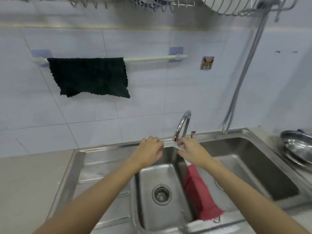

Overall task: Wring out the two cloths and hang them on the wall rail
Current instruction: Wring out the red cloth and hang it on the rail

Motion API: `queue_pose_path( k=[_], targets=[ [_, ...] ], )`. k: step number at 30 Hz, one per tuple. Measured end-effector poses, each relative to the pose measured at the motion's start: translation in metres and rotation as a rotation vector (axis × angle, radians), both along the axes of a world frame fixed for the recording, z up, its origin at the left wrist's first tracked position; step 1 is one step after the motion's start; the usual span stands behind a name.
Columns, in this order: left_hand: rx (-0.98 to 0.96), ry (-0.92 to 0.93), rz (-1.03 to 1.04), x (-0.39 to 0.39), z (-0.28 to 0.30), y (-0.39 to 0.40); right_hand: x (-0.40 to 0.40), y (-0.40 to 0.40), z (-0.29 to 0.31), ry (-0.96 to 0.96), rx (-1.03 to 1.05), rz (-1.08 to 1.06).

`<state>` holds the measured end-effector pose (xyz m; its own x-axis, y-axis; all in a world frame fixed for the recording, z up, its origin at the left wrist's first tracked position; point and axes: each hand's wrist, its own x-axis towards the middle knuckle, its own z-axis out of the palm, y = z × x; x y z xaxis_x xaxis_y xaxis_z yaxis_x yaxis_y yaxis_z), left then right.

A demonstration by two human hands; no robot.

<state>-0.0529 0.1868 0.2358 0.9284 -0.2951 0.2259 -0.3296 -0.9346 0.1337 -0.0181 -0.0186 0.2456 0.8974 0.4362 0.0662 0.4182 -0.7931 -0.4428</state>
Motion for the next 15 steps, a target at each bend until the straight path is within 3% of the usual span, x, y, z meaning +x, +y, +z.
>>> queue_pose_path(
  k=[8,12,15],
  targets=[
    [-0.023,0.334,0.066,0.0,-0.075,-0.101,0.03,-0.122,-0.087,0.302,-0.084,-0.123],
    [-0.288,0.558,0.2,-0.002,-0.115,-0.139,0.029,-0.151,-0.128,0.422,-0.158,-0.062],
    [-0.573,0.614,0.334,-0.012,-0.143,-0.174,0.024,-0.158,-0.148,0.464,-0.28,0.069]
  ],
)
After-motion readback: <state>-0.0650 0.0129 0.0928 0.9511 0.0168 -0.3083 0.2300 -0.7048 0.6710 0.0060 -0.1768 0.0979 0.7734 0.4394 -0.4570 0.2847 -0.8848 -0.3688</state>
